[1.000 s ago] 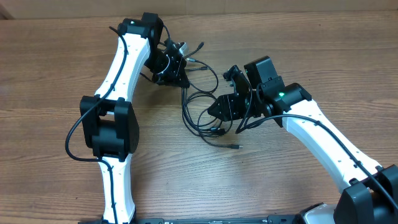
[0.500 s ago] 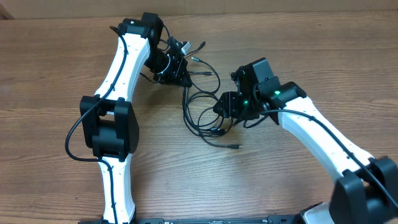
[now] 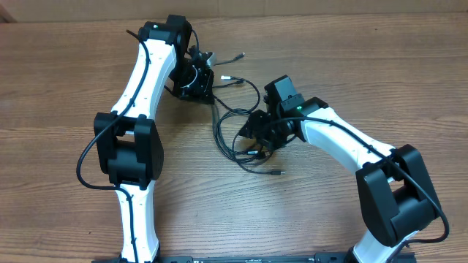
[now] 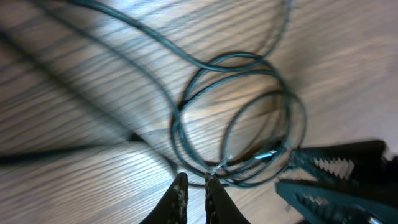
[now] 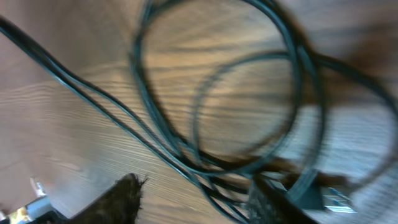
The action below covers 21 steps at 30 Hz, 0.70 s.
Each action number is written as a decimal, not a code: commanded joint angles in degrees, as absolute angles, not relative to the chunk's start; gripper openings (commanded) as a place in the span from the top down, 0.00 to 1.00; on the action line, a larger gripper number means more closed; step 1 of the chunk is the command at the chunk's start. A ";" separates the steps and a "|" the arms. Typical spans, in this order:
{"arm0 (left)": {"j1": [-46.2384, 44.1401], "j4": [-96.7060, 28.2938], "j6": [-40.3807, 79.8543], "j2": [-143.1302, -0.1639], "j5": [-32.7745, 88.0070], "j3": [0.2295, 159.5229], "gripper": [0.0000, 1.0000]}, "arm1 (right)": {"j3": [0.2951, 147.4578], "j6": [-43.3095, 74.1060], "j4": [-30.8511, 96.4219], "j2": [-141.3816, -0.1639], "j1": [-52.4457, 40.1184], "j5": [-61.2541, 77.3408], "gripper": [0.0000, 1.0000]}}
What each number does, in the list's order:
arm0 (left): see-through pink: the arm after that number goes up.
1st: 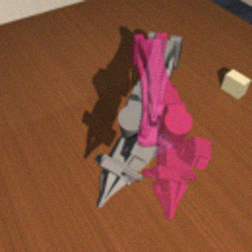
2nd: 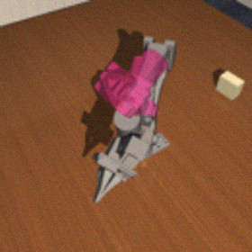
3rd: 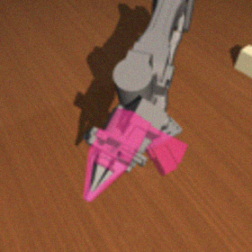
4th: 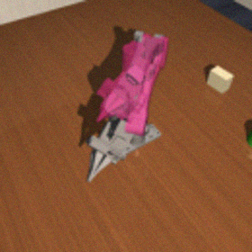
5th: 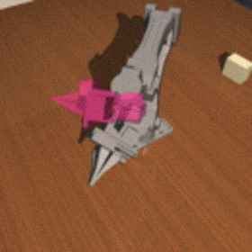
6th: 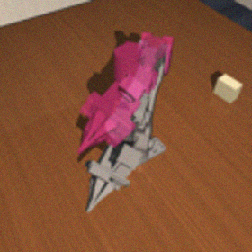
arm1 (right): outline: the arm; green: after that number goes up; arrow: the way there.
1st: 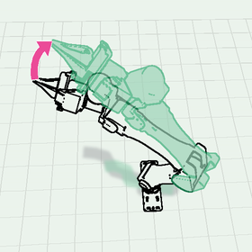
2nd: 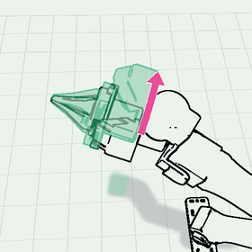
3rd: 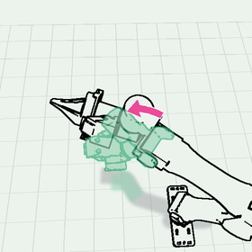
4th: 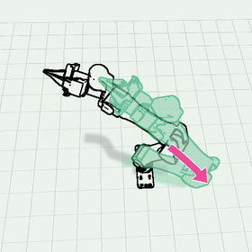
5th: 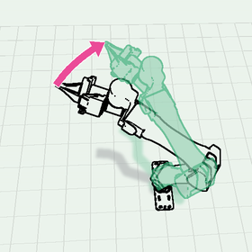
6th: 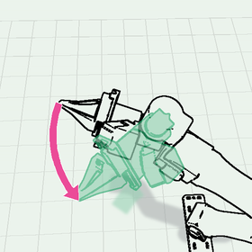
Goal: Untangle cables
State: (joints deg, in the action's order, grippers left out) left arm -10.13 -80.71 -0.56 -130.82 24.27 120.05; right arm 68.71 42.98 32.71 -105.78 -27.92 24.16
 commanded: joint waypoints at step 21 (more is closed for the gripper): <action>-10.46 -80.66 7.57 -129.86 15.90 120.07 0.55 | 68.53 48.99 29.15 -106.43 -31.40 8.99 0.40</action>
State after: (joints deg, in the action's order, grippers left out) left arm -10.13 -81.23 5.98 -130.82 16.69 120.05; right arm 68.71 49.58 29.52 -105.84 -31.27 11.03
